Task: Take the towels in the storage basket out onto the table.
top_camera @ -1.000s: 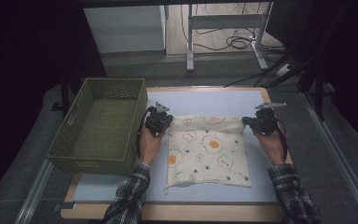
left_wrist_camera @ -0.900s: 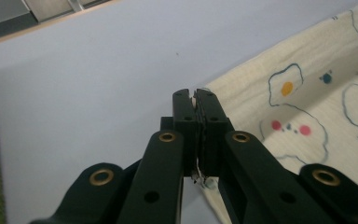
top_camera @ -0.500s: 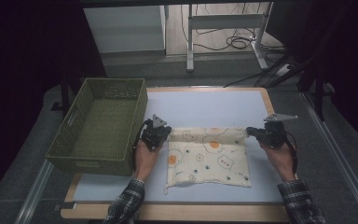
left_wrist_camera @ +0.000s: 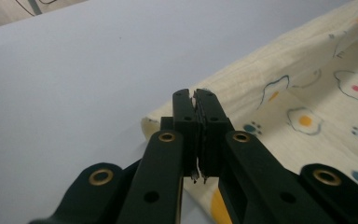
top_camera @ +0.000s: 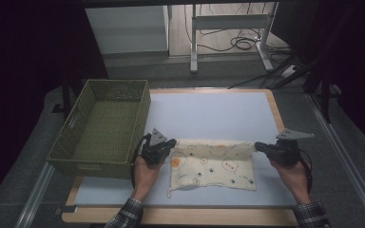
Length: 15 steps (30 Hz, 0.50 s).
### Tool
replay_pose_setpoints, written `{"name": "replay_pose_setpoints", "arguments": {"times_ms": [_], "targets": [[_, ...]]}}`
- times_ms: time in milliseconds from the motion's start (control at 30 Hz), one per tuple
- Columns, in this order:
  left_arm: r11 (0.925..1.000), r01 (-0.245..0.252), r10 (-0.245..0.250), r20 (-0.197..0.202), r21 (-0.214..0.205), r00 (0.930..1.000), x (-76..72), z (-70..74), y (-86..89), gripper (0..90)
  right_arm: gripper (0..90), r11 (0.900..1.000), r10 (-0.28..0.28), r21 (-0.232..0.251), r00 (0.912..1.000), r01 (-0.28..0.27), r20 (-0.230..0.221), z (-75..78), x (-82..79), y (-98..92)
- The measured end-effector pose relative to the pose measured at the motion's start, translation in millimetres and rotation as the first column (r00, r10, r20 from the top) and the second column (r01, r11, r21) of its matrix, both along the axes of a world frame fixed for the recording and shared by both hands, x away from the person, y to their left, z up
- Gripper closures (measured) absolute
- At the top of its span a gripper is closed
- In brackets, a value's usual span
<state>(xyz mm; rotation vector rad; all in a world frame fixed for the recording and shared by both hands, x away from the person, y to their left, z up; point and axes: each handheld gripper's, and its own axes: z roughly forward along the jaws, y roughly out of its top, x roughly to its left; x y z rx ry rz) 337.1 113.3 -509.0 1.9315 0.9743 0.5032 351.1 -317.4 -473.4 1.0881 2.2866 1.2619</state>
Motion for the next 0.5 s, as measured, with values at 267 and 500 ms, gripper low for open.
{"name": "replay_pose_setpoints", "arguments": {"times_ms": [267,500], "targets": [[0.9995,0.033,-0.033,0.01,-0.001,0.9994,-28.0,-1.6,3.5,88.2,87.3,0.9992,0.04,-0.008,0.9991,-0.04,-0.013,-4.3,-24.9,0.2],[0.9981,0.062,-0.062,0.024,0.003,0.9978,-52.5,0.4,6.3,87.8,87.1,0.9979,0.065,-0.006,0.9974,-0.065,-0.031,-8.9,-46.2,-2.1]]}}
